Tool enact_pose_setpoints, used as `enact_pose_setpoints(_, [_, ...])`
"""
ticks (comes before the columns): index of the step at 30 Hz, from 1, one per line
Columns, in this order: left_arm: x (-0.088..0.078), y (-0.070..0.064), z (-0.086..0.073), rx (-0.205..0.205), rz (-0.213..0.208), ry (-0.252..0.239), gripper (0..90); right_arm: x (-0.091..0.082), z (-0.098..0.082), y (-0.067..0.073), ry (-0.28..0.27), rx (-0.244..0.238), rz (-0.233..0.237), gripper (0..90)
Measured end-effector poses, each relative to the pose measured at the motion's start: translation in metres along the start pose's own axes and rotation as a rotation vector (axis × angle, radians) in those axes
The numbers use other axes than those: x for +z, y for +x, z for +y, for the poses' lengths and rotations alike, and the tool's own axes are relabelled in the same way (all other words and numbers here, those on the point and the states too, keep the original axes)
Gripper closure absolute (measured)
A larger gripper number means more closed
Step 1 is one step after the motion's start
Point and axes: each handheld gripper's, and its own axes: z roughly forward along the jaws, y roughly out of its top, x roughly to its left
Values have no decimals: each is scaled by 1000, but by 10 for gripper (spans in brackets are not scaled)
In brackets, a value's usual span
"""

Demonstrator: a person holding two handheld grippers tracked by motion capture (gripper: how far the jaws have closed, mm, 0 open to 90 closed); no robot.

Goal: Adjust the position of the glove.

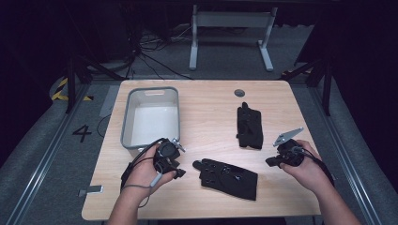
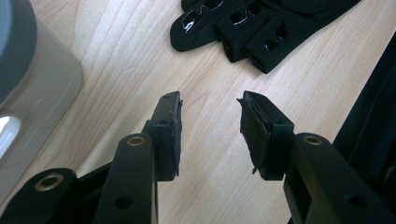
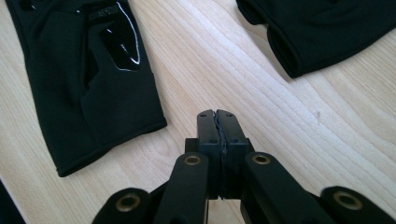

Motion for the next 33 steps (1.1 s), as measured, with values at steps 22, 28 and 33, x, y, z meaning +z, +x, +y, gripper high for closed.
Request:
enact_pose_setpoints(22, [1,-8,8,10,-8,-5,500,37,18,66,65,-200,186,899])
enact_pose_setpoints(28, [4,-11,10,28,5,-1,465,45,18,73,92,-225,212,900])
enact_pose_setpoints(33, [8,-12,11,31,5,7,461,52,16,74,115,-229,219,900])
